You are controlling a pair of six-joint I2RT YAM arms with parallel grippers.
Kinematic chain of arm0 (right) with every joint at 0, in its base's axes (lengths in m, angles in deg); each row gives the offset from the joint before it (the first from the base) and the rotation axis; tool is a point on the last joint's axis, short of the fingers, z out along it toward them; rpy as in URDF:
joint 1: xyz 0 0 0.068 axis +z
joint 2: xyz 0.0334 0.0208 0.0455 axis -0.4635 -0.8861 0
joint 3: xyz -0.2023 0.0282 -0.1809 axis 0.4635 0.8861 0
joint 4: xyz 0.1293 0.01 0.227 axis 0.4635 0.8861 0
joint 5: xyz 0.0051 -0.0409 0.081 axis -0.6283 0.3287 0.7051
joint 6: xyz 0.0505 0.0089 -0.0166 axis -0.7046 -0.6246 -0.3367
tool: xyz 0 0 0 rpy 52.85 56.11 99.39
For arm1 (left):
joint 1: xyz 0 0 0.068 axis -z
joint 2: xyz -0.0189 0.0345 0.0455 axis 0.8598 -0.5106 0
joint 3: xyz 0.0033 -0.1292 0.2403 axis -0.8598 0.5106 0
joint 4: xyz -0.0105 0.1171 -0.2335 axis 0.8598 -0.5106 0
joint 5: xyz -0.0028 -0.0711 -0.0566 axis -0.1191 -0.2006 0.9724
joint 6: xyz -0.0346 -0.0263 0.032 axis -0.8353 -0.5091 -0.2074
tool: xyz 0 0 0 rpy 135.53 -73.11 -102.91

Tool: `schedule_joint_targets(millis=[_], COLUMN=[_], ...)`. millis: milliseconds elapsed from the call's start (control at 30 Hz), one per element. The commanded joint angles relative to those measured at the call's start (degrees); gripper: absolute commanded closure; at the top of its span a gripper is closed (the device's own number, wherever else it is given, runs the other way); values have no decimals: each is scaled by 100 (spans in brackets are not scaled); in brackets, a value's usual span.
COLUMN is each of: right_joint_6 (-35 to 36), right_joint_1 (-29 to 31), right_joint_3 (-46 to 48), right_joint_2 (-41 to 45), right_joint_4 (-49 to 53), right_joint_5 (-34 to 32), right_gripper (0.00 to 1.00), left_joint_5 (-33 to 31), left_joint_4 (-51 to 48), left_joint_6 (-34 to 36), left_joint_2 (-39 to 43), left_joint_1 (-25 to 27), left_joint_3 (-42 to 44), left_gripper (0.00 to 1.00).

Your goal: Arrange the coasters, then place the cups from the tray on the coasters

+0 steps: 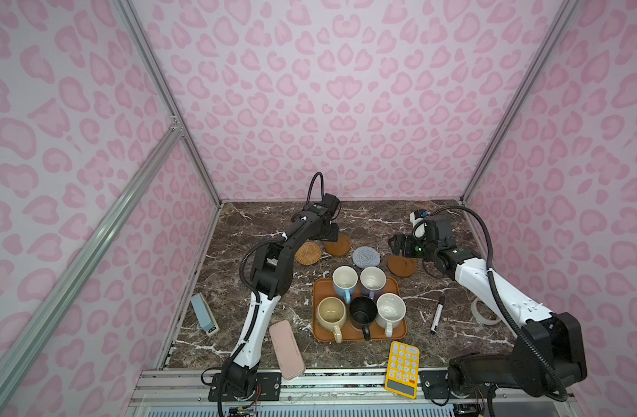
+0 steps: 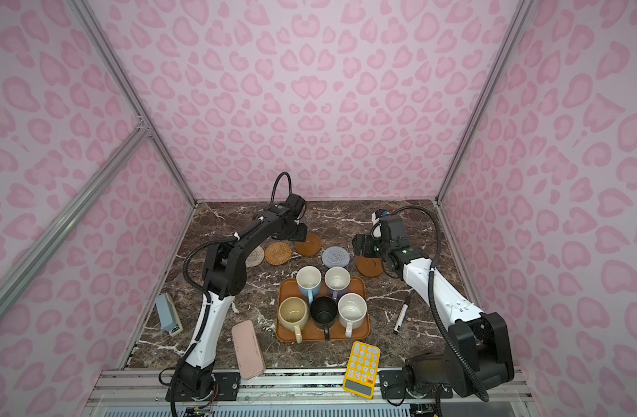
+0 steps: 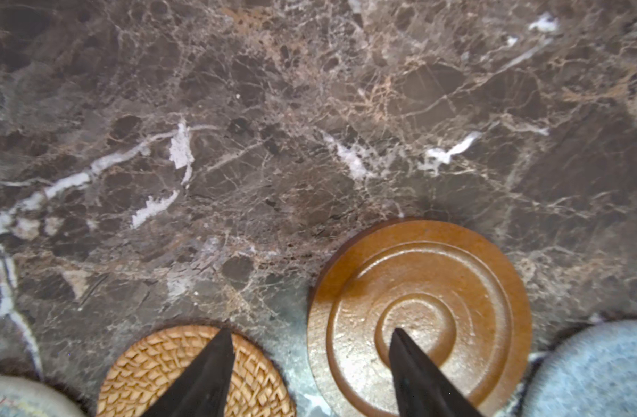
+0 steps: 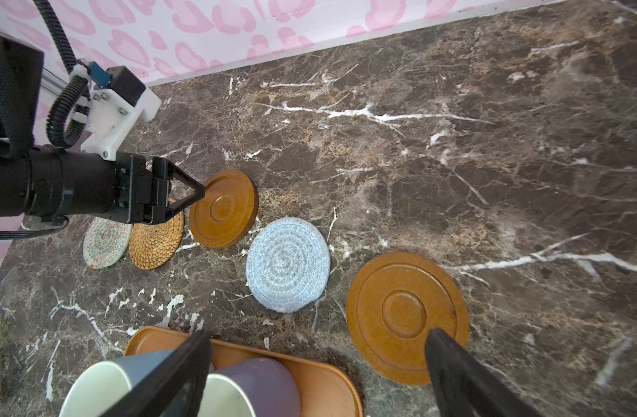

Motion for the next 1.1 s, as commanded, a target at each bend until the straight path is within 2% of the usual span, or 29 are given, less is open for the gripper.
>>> schedule_joint_targets(millis=[0,200,267,500,533,933,1067], right_joint_6=[-35,-65,-74,-100,-96,-149,-171], right_joint_1=[11,46,61,107,108,189,260], right_joint_3=[34,86,111,183,191,166,161], right_joint_2=[-4,39,50,109,119,141,131], right_joint_4=[10,-5,1,10,7,-1,-9], right_joint_5=[56,57,62,56,45,27,4], right_gripper=[6,7,7,8,8,8,8], left_joint_5=[-79,-99,-88,-78,-40,-26,-11], left_joint_4=[-191,-266,-268,-328,-328,-340,-307], left_joint_6=[85,102,94,67,59,-31,-81], left_joint_2=[-88,-123,-125,-134,-134,220,357], left_joint_1=[32,101,114,136,139,201,209], left_joint_3=[-84,-41,-24,69,82,751,1027], left_gripper=[34,47,55,62,69,83,84])
